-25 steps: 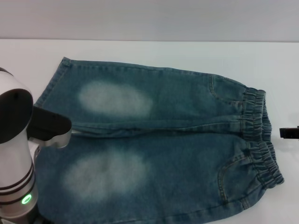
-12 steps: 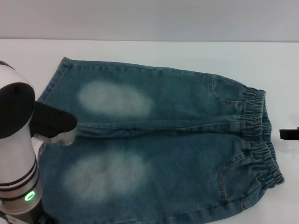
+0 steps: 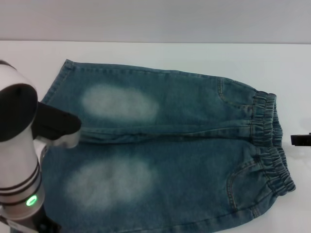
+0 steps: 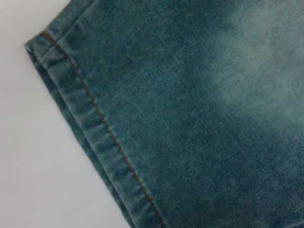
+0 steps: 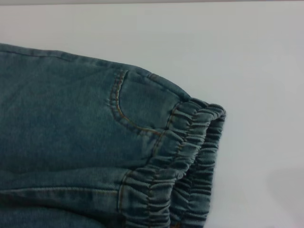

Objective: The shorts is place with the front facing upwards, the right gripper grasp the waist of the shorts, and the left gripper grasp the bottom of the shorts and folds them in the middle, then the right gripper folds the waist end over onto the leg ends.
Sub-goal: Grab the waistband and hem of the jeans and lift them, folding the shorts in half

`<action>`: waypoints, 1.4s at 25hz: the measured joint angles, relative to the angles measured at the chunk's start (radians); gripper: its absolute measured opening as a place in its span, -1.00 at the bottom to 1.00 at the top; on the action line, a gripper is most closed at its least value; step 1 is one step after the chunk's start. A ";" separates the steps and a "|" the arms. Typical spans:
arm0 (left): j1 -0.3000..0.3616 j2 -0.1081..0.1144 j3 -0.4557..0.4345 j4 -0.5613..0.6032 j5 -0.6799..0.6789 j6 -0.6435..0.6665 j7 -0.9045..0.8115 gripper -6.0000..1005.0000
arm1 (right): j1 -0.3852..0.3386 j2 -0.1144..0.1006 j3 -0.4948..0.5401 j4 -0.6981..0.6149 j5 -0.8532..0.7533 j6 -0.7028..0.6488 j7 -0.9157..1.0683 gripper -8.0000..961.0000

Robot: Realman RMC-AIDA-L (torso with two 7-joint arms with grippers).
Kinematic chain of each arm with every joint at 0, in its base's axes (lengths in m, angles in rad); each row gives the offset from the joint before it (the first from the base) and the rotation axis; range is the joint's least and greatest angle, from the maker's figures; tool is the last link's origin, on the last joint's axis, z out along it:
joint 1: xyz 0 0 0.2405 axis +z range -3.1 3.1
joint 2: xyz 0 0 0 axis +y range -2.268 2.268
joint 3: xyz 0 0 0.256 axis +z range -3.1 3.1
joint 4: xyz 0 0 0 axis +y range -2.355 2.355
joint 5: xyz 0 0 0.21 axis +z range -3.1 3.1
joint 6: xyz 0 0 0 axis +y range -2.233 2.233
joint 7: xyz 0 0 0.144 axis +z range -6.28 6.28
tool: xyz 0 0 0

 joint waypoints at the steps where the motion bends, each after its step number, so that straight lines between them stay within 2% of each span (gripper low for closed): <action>1: -0.001 0.001 -0.008 0.008 0.002 -0.003 -0.006 -0.67 | 0.000 0.000 0.000 0.000 0.000 0.000 0.000 0.21; 6: 0.042 0.003 -0.100 0.111 0.011 0.008 -0.013 -0.87 | 0.000 -0.001 0.003 -0.001 0.000 0.001 0.000 0.21; 9: 0.057 0.004 -0.115 0.124 0.012 0.013 -0.008 -0.98 | 0.000 -0.002 0.004 -0.003 0.000 0.001 -0.001 0.21; 14: 0.074 0.004 -0.107 0.122 0.012 -0.002 -0.005 -0.75 | 0.002 -0.002 0.005 -0.001 0.000 0.002 -0.001 0.21; 19: 0.084 0.004 -0.107 0.114 0.012 0.003 0.000 -0.71 | 0.005 -0.002 0.006 0.000 0.000 0.003 -0.001 0.21; 26: 0.076 0.002 -0.073 0.108 0.017 0.012 0.000 -0.54 | 0.006 -0.002 0.002 0.000 0.000 0.003 -0.003 0.21; 35: 0.074 0.002 -0.066 0.101 0.023 0.015 -0.005 -0.18 | 0.006 -0.002 0.004 -0.005 0.000 0.002 -0.009 0.21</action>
